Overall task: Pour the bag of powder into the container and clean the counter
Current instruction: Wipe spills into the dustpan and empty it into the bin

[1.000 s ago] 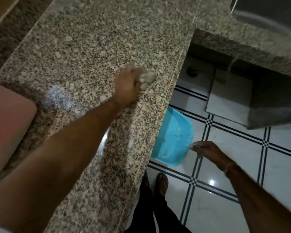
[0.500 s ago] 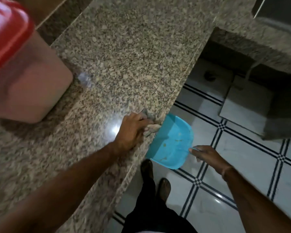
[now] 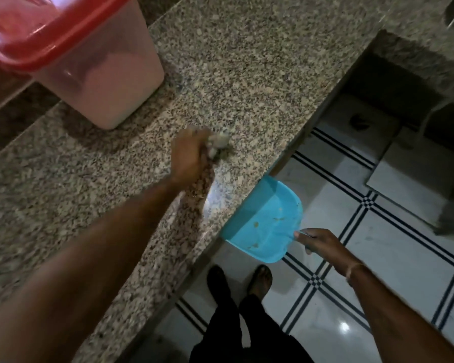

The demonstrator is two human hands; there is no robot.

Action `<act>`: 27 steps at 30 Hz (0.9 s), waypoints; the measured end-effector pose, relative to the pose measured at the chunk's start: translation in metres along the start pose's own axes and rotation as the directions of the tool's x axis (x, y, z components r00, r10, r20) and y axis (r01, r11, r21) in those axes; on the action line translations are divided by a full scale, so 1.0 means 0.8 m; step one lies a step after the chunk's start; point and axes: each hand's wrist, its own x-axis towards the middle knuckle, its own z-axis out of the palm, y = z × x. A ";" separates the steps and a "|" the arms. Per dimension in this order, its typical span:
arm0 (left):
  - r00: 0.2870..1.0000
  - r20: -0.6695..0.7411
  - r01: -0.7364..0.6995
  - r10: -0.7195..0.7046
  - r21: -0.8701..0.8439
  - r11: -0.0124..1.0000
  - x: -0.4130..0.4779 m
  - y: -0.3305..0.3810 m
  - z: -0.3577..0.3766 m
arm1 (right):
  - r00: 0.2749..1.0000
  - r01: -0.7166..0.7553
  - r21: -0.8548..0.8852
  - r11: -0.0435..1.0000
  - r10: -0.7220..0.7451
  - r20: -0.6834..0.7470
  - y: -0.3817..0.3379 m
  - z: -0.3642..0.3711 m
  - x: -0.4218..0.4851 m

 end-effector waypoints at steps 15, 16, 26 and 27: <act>0.955 0.259 -0.109 0.145 -0.147 0.983 -0.187 -0.013 -0.030 | 0.999 -0.033 0.083 0.996 0.034 -0.007 0.033 0.081 -0.060; 0.969 0.216 -0.088 0.117 -0.140 0.986 -0.184 -0.017 -0.040 | 0.999 -0.032 0.081 0.996 0.033 -0.007 0.035 0.084 -0.063; 0.873 -0.136 0.483 -0.468 0.116 0.868 -0.198 -0.033 -0.058 | 1.000 0.012 -0.037 0.999 -0.013 -0.017 0.025 0.090 -0.072; 0.915 -0.079 0.400 -0.394 0.083 0.913 -0.209 -0.007 -0.046 | 1.000 0.021 -0.050 0.999 -0.021 -0.008 0.024 0.088 -0.071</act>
